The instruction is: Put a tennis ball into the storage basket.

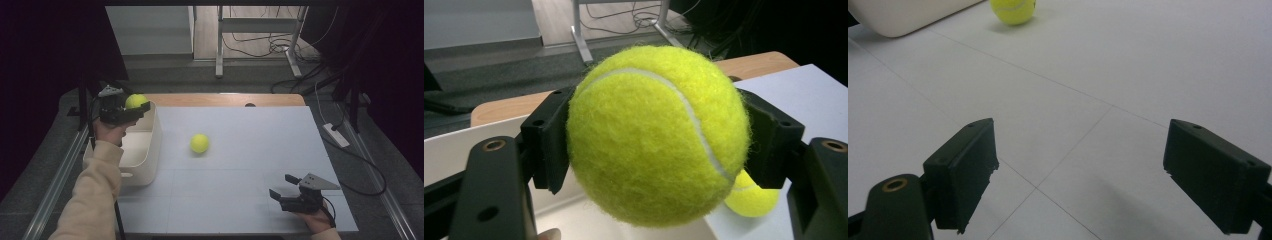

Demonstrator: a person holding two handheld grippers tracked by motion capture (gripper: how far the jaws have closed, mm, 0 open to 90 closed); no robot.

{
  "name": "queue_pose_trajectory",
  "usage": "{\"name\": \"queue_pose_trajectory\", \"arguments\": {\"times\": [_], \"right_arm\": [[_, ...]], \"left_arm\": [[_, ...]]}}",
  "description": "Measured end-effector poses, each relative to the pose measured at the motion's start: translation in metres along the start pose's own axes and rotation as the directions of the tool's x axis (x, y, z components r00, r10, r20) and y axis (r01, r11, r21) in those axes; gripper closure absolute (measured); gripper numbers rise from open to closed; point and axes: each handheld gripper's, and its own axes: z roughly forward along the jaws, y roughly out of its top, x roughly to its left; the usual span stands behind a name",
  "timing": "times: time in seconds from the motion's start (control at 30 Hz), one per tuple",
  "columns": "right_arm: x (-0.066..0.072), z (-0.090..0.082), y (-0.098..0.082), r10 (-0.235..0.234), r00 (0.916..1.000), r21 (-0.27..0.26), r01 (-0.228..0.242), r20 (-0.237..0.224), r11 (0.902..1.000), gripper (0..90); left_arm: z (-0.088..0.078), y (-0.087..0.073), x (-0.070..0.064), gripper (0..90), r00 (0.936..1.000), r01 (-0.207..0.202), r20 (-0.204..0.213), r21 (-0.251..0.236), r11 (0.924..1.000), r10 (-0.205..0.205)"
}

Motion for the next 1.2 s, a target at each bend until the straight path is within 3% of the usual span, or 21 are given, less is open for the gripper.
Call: {"name": "queue_pose_trajectory", "arguments": {"times": [0.47, 0.8, 1.2], "right_arm": [[0.000, 0.000, 0.000, -0.002, 1.0000, 0.002, 0.002, 0.002, 1.0000, 13.6], [0.000, 0.001, 0.000, -0.003, 1.0000, 0.003, 0.003, -0.003, 1.0000, 13.6], [0.000, 0.002, 0.000, -0.004, 1.0000, 0.005, 0.004, -0.001, 1.0000, 13.6]], "left_arm": [[0.002, -0.006, 0.025, 26.9, 0.9965, 0.045, -0.073, 0.059, 0.9972, -0.041], [0.002, -0.012, 0.041, 26.9, 0.9907, 0.059, -0.128, 0.107, 0.9925, -0.045], [0.008, -0.018, 0.053, 26.8, 0.9862, 0.065, -0.161, 0.165, 0.9842, -0.038]]}}
